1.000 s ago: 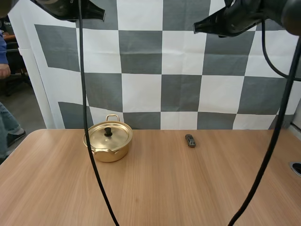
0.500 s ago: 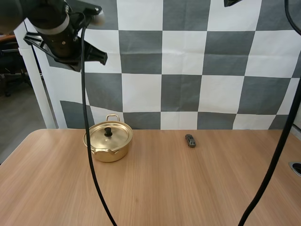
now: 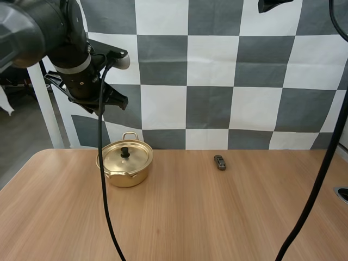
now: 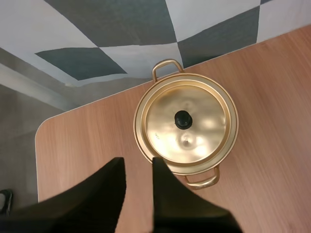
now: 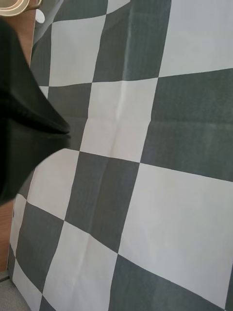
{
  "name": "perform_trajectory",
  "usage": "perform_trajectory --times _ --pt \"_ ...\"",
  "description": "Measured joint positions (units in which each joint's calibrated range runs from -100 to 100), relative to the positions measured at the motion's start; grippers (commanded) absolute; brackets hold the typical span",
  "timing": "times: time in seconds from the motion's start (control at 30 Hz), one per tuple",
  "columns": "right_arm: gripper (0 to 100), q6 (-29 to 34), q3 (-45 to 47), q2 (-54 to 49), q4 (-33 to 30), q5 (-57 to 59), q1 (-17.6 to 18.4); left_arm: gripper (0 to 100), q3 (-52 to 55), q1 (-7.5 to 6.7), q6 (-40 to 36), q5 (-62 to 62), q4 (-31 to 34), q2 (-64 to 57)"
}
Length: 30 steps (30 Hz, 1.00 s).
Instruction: Open the pot, put the car inside, and close it
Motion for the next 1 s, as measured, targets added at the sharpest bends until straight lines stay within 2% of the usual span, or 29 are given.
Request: perform_trajectory --times 0.17,0.3,0.47,0.83,1.0 --pt "0 -0.8 0.0 0.0 0.9 0.0 0.0 100 0.0 0.00 7.6 0.2 -0.8 1.2" --pt "0 -0.8 0.0 0.0 1.0 0.0 0.0 100 0.0 0.00 10.5 -0.2 -1.7 1.2" --pt "0 -0.9 0.0 0.0 1.4 0.0 0.0 100 0.0 0.03 9.1 -3.6 -5.0 3.4" --pt "0 -0.9 0.0 0.0 1.4 0.0 0.0 100 3.1 0.03 7.9 -3.9 -5.0 13.0" --pt "0 -1.0 0.0 0.0 1.4 0.0 0.0 100 3.1 0.00 7.9 -6.6 -6.9 16.5"
